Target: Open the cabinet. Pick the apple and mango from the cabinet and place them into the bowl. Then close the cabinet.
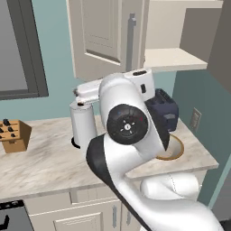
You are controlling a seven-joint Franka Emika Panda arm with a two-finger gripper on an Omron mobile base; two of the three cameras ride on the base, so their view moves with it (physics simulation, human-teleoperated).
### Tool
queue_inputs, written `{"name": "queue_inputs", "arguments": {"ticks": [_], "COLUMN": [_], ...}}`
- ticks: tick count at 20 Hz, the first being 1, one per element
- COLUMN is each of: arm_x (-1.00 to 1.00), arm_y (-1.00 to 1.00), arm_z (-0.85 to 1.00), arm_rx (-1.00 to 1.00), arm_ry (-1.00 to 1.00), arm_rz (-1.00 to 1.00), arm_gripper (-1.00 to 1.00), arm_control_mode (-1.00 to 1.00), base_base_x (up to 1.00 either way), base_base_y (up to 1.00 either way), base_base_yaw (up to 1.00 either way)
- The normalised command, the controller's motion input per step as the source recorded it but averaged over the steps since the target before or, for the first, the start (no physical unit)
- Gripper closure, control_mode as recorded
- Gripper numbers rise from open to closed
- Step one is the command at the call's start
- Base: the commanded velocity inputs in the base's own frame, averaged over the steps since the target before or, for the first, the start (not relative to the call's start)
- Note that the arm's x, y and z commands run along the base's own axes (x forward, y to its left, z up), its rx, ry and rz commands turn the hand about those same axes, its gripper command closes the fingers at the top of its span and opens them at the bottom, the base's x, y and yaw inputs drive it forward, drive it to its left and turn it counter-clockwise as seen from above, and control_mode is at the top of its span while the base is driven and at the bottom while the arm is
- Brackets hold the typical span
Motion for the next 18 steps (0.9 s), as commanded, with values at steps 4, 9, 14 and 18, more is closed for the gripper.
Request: {"name": "queue_inputs", "arguments": {"ticks": [4,9,14,18], "arm_x": [-0.34,0.07,0.06,0.00], "arm_y": [-0.99,-0.92,-0.70,-0.63], "arm_z": [0.66,0.25,-0.18,-0.06], "arm_rx": [0.22,0.24,0.20,0.27], "arm_ry": [-0.06,-0.03,0.00,-0.02], "arm_rz": [0.08,0.27,0.30,0.28], "arm_gripper": [-1.00,-1.00,-1.00,-1.00], "arm_control_mode": [-1.00,-1.00,-1.00,-1.00], "base_base_x": [0.00,0.00,0.00,0.00], "base_base_y": [0.00,0.00,0.00,0.00], "base_base_yaw": [0.00,0.00,0.00,0.00]}}
